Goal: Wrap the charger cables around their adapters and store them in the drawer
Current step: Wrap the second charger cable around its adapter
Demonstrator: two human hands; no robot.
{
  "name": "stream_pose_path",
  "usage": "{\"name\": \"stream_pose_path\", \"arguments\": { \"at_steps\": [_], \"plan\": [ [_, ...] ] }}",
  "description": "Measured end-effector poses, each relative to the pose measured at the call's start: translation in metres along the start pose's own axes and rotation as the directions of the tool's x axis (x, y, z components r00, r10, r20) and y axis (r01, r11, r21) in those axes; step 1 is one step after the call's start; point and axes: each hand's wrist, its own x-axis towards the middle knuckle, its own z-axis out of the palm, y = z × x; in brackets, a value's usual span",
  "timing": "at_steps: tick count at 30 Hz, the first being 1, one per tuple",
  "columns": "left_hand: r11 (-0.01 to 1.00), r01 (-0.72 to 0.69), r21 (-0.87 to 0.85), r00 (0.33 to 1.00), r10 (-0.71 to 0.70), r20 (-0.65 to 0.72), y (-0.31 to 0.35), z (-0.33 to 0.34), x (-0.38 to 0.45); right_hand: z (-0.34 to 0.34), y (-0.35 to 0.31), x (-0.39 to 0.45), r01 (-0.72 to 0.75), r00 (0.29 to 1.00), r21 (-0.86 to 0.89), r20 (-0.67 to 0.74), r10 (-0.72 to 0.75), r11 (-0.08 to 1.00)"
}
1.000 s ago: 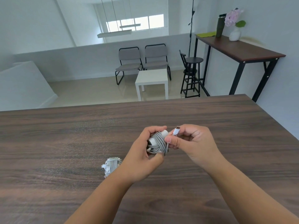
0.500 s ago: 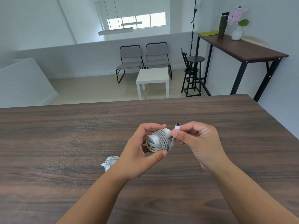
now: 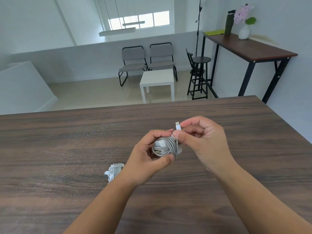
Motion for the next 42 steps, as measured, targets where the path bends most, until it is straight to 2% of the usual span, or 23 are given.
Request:
{"name": "stream_pose_path", "arguments": {
  "at_steps": [4, 10, 16, 21, 25, 29, 35, 42],
  "plan": [
    [0.997, -0.053, 0.05, 0.998, 0.055, -0.028, 0.002, 0.004, 0.002, 0.002, -0.001, 0.001, 0.006, 1.0, -0.016, -0.008, -0.007, 1.0],
    [0.991, -0.087, 0.101, 0.991, 0.097, -0.091, 0.002, 0.0, 0.001, 0.003, 0.002, -0.003, -0.018, 1.0, 0.059, -0.003, 0.019, 0.998],
    [0.98, -0.124, 0.158, 0.975, 0.15, -0.162, 0.0, -0.001, -0.003, -0.004, 0.002, -0.009, -0.119, 0.992, 0.093, 0.051, 0.115, 0.988],
    [0.969, -0.19, 0.16, 0.951, 0.222, -0.214, -0.004, -0.001, -0.006, -0.013, -0.001, -0.007, -0.251, 0.945, -0.037, 0.209, 0.253, 0.967],
    [0.932, -0.279, 0.23, 0.937, 0.317, -0.148, -0.003, 0.0, -0.008, -0.017, -0.002, -0.007, -0.308, 0.919, -0.093, 0.229, 0.321, 0.947],
    [0.919, -0.299, 0.256, 0.939, 0.332, -0.094, -0.002, 0.001, -0.008, -0.014, -0.005, -0.008, -0.285, 0.934, -0.082, 0.201, 0.296, 0.955],
    [0.914, -0.296, 0.278, 0.926, 0.346, -0.153, -0.004, 0.001, -0.014, -0.001, 0.004, -0.021, -0.147, 0.984, -0.107, 0.08, 0.156, 0.983],
    [0.919, -0.297, 0.259, 0.927, 0.342, -0.152, -0.002, 0.003, -0.012, -0.011, -0.006, -0.011, -0.05, 0.993, 0.036, 0.107, 0.046, 0.998]
  ]
}}
